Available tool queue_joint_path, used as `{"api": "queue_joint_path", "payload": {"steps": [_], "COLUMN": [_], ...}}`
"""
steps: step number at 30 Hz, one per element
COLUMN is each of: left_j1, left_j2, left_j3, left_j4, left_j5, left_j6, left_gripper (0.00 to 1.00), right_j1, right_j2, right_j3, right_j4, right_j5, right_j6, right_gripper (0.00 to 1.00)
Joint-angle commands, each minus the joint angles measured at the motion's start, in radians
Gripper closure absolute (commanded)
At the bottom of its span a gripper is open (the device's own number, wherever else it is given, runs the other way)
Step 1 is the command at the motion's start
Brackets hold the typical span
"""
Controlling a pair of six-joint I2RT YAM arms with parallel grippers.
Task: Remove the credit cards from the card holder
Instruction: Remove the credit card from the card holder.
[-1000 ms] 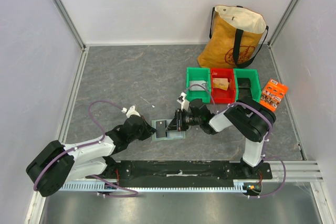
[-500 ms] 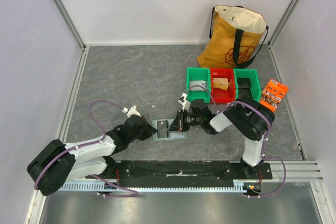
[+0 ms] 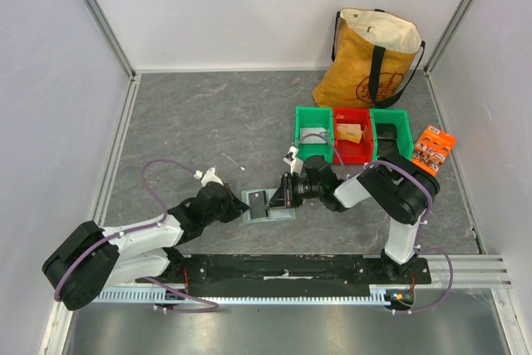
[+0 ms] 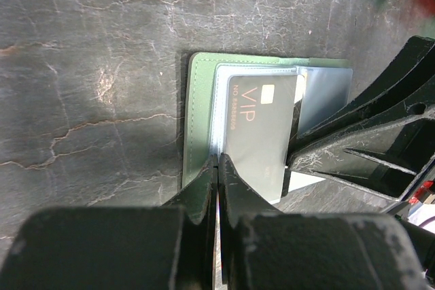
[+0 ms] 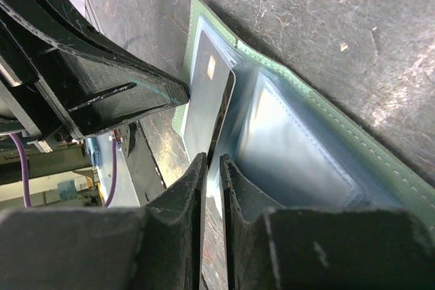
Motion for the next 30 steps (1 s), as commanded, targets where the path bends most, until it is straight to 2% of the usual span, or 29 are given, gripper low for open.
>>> {"api": "queue_joint_path", "payload": {"steps": [1, 9, 11, 14, 16, 20, 24, 30], "left_j1": [0.005, 0.005, 0.003, 0.003, 0.003, 0.005, 0.007, 0.003], "left_j2": [-0.012, 0.002, 0.01, 0.027, 0.04, 0.056, 0.048, 0.018], "left_j3": [-0.015, -0.001, 0.012, 0.025, 0.028, 0.028, 0.026, 0.031], "left_j4": [-0.081, -0.081, -0.083, -0.081, -0.077, -0.068, -0.069, -0.084], "left_j5": [0.0, 0.016, 0.025, 0.036, 0.043, 0.054, 0.046, 0.045], "left_j6": [0.001, 0.013, 0.025, 0.035, 0.036, 0.036, 0.035, 0.042], "left_gripper": [0.98, 0.98, 0.98, 0.98, 0.98, 0.98, 0.98, 0.97], "right_j1": [-0.004, -0.004, -0.004, -0.004, -0.004, -0.004, -0.004, -0.004], "right_j2": [-0.013, 0.003, 0.006, 0.02, 0.027, 0.033, 0.032, 0.009], "right_j3": [0.002, 0.013, 0.015, 0.018, 0.019, 0.03, 0.032, 0.024], "right_j4": [-0.016, 0.009, 0.009, 0.019, 0.041, 0.044, 0.036, 0.004], "right_j5": [0.008, -0.009, -0.015, -0.018, -0.021, -0.018, -0.02, -0.02], "right_j6": [-0.013, -0.003, -0.001, 0.014, 0.029, 0.034, 0.028, 0.003], "right_gripper": [0.82, 0.99, 0.99, 0.86, 0.84, 0.86, 0.98, 0.99]}}
